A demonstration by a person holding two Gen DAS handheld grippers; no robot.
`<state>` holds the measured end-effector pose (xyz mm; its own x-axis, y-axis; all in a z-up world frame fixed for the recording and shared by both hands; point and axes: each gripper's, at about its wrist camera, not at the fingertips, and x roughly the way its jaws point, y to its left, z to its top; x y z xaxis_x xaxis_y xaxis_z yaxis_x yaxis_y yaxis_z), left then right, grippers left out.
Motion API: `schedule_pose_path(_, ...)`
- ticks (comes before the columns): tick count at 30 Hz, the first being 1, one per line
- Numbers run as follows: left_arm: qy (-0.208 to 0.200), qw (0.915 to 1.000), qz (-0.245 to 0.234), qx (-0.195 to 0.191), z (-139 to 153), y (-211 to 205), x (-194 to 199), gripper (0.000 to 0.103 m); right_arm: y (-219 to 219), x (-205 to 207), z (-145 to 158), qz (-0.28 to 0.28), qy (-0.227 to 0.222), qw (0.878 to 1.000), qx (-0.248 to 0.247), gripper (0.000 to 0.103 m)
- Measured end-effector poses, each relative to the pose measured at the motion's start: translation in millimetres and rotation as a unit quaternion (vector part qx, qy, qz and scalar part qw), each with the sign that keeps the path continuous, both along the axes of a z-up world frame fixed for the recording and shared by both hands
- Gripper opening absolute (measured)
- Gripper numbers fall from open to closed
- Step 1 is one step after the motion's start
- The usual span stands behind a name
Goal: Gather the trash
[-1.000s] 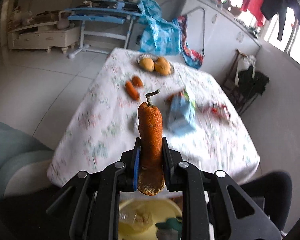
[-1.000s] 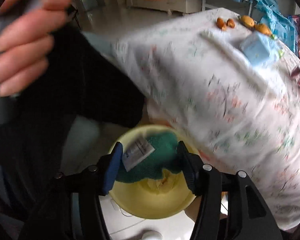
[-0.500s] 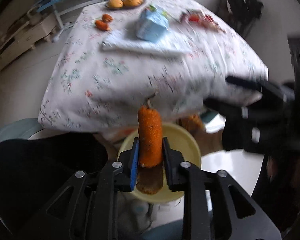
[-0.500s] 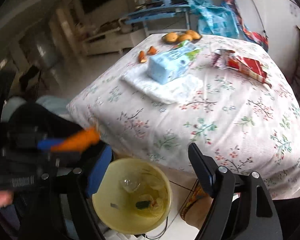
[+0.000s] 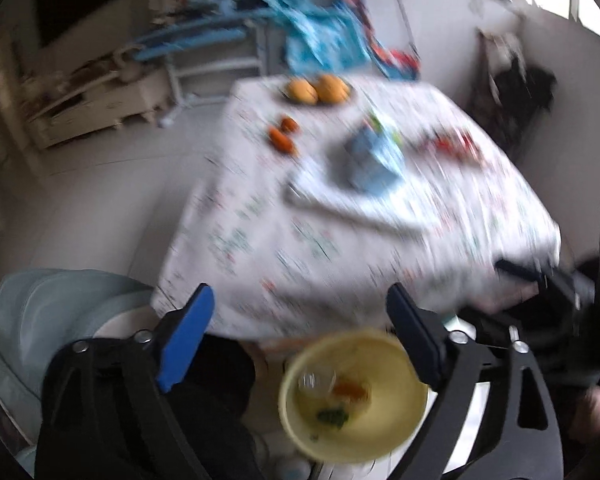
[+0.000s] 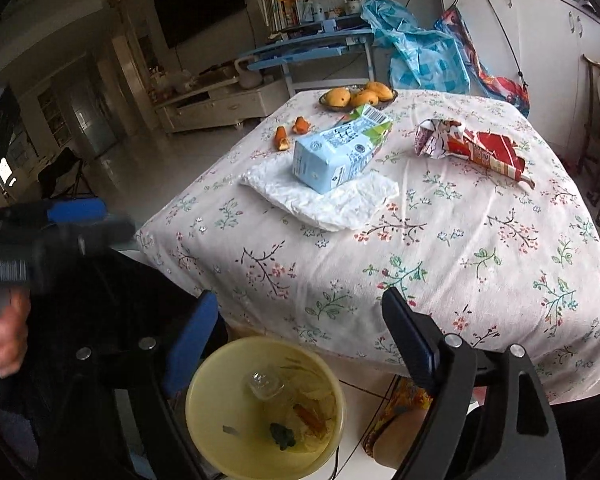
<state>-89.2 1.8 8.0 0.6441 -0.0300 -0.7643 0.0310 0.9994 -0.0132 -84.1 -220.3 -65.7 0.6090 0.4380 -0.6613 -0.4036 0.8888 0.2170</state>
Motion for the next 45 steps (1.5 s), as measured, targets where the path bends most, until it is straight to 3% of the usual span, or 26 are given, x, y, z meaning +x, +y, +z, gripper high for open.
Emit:
schedule_pose_path(6,-0.025,0.9962,0.051,-0.066,-4.2,25.3,2.6,0.089,4.4,-2.7,0.9,0.001,-0.015,1.0,-0.012,0.082)
schedule_pose_path(17,-0.054,0.9895,0.076,-0.11,-13.6,35.7,2.1,0.089,12.4,-9.3,5.6,0.014,-0.036,0.999,-0.021,0.082)
schedule_pose_path(31,-0.078,0.9915,0.075,-0.072,-10.6,24.7,-1.7,0.089,8.3,-10.2,11.0,0.01,-0.047,0.999,-0.012,0.082)
schedule_pose_path(45,-0.077,0.9913,0.077,-0.074,-12.4,25.4,-2.7,0.09,13.8,-10.3,5.0,0.019,-0.038,0.999,-0.022,0.082)
